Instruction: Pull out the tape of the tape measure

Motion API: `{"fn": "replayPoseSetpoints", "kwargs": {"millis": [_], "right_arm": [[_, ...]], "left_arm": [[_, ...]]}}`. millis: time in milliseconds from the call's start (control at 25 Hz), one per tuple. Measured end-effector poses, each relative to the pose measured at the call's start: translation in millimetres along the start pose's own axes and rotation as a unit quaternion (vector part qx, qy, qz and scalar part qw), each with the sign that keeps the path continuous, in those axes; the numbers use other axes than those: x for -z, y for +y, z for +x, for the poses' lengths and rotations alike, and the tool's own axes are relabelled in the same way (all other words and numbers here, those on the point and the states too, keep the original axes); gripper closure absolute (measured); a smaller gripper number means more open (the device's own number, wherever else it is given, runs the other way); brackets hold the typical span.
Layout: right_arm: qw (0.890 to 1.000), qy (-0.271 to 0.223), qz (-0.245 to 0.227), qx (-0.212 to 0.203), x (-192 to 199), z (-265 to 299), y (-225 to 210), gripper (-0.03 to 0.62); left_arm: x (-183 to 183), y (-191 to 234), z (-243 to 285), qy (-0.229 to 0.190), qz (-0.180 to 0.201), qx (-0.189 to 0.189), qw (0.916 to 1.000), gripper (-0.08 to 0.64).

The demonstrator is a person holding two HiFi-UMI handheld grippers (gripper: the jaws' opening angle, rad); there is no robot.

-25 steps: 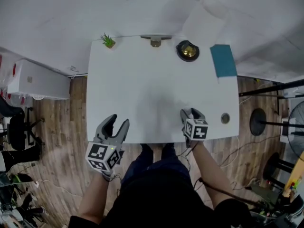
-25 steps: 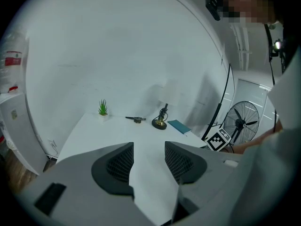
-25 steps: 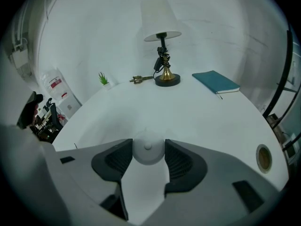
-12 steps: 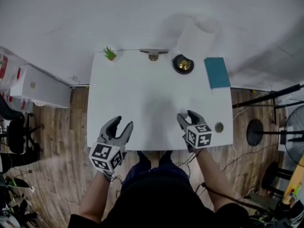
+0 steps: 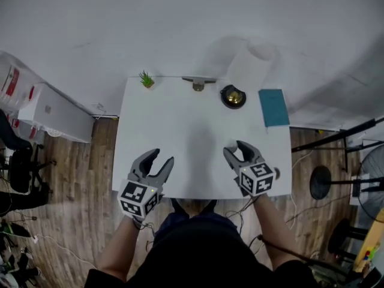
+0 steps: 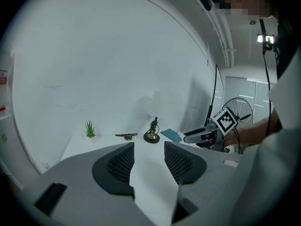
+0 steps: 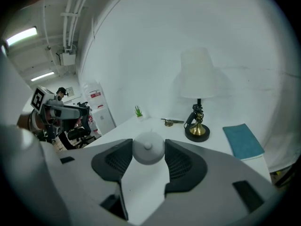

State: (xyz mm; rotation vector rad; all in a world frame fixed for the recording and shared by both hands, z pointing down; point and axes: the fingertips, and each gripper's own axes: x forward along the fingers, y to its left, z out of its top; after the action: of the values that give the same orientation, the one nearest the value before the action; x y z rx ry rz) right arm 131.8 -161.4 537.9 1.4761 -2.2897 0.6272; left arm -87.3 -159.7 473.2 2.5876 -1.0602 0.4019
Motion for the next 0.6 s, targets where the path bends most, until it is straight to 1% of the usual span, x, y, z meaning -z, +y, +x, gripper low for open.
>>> {"fn": "replayPoseSetpoints", "kwargs": {"millis": [80, 200, 320, 400, 520, 600], "right_arm": [[0.999, -0.014, -0.025, -0.025, -14.6, -1.4, 9.9, 0.371], [0.995, -0.035, -0.065, -0.069, -36.8, -5.2, 30.1, 0.371], [0.988, -0.054, -0.094, -0.11, -56.9, -9.8, 49.5, 0.371], [0.983, -0.067, -0.11, -0.129, -67.7, -11.2, 58.4, 0.371], [0.977, -0.075, -0.13, -0.155, -81.9, -17.7, 72.9, 0.371], [0.969, -0.083, -0.148, -0.18, -91.4, -24.7, 86.0, 0.371]], "left_arm": [[-5.6, -5.2, 1.2, 0.0, 0.016, 0.007, 0.9999, 0.362], [-18.9, -14.7, 1.0, -0.009, 0.026, 0.026, 0.9993, 0.362], [-35.0, -21.0, -1.0, -0.022, 0.049, 0.039, 0.9978, 0.364], [-45.0, -22.4, -2.1, -0.03, 0.063, 0.041, 0.9967, 0.365], [-61.6, -25.3, -5.7, -0.045, 0.069, 0.047, 0.9955, 0.368], [-74.8, -29.3, -8.5, -0.057, 0.073, 0.054, 0.9943, 0.377]]}}
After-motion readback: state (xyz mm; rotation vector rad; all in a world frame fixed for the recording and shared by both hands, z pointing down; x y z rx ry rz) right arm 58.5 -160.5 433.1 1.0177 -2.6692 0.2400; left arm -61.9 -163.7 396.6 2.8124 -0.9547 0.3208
